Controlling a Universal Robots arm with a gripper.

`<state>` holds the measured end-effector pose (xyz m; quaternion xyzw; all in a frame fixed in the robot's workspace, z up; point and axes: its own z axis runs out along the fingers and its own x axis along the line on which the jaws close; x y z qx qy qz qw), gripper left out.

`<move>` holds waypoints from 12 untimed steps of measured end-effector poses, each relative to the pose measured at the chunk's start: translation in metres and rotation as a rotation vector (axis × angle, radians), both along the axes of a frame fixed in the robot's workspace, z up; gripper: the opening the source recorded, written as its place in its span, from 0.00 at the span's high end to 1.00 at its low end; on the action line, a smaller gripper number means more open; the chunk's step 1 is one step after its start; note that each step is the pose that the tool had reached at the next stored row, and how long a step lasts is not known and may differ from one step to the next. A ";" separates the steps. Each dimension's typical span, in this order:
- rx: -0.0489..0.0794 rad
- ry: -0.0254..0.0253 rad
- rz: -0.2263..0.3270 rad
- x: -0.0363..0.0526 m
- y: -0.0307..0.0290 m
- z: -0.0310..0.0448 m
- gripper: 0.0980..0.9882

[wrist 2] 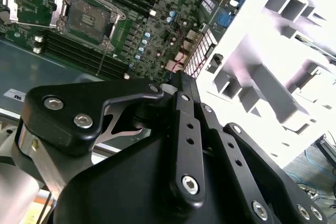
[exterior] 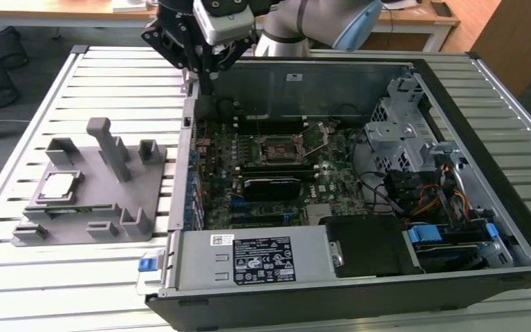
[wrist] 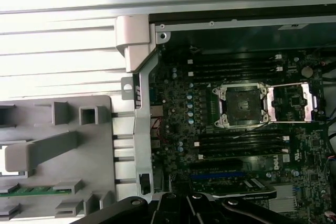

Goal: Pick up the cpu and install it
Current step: 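Reach for the cpu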

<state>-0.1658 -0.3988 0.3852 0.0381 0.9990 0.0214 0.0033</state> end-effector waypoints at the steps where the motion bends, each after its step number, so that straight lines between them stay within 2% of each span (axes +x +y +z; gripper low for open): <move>1: 0.000 0.0001 0.000 -0.0003 0.0000 0.0000 0.99; 12: 0.000 0.0004 0.000 -0.0044 0.0000 -0.0005 0.99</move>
